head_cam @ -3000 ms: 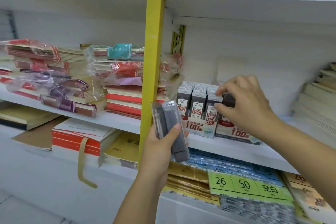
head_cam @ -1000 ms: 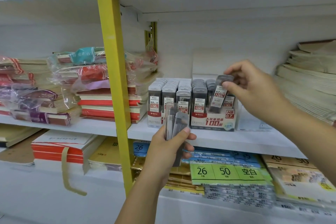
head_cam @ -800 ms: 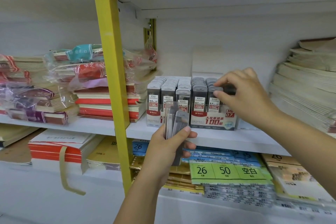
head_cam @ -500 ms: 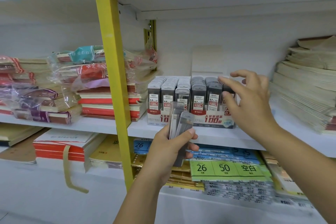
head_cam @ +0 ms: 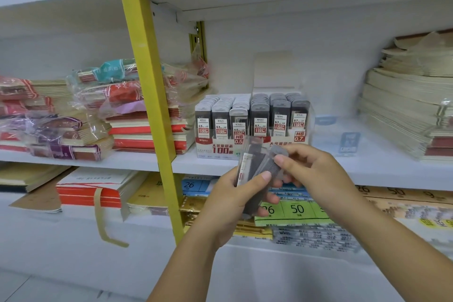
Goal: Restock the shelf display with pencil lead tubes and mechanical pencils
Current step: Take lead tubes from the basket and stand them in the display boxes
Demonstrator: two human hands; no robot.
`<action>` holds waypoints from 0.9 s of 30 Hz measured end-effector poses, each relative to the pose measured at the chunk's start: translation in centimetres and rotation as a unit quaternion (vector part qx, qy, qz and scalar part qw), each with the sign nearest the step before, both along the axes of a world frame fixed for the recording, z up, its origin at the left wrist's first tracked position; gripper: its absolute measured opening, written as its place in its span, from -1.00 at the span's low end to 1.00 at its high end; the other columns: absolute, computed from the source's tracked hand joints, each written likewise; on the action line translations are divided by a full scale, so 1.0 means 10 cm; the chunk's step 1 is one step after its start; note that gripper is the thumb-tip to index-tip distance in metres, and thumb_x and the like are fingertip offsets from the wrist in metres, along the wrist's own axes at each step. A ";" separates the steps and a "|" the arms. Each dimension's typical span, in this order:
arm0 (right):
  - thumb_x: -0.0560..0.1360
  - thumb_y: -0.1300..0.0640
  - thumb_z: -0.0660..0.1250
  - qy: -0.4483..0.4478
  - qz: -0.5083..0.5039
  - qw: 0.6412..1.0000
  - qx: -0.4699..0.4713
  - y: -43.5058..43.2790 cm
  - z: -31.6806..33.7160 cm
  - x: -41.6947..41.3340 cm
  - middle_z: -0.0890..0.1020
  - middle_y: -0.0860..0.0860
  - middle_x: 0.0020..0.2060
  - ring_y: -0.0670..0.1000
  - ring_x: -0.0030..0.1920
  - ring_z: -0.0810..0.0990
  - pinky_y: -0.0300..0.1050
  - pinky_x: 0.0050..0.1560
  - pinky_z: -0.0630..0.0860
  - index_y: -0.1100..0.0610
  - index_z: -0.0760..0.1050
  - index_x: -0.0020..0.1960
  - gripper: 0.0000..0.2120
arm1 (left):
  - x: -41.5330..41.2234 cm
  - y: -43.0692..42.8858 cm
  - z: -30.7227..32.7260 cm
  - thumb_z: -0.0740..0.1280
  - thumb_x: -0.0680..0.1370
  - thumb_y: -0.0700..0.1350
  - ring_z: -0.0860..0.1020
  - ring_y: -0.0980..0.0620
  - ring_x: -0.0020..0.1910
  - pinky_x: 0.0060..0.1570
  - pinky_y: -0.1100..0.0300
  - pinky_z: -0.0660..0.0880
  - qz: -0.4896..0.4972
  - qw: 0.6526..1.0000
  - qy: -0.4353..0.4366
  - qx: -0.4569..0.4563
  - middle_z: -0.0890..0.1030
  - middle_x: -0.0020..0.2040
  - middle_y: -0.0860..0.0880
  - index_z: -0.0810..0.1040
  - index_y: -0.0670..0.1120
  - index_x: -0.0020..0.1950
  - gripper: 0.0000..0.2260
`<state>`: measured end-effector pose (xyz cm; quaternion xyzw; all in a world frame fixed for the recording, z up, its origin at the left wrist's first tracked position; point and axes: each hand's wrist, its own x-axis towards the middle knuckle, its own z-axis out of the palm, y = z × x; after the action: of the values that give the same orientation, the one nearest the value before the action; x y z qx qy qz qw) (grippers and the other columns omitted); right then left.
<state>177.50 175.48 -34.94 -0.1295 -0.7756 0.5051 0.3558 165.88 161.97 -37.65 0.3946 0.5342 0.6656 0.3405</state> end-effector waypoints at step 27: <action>0.55 0.15 0.35 0.107 -0.097 0.989 0.017 0.24 0.23 0.15 0.71 -0.05 -0.20 -0.02 -0.28 0.65 -0.26 -0.33 0.55 -0.07 0.48 0.00 -0.87 | -0.06 0.14 -0.11 0.49 0.37 0.15 0.52 0.18 -0.28 -0.36 0.29 0.42 0.090 0.995 -0.010 -0.029 0.63 -0.20 0.11 0.66 0.23 0.02 -0.77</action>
<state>178.97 177.92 -32.65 -0.1435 -0.7254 0.4655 0.4864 165.24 163.36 -38.73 0.3286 0.5830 0.6818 0.2954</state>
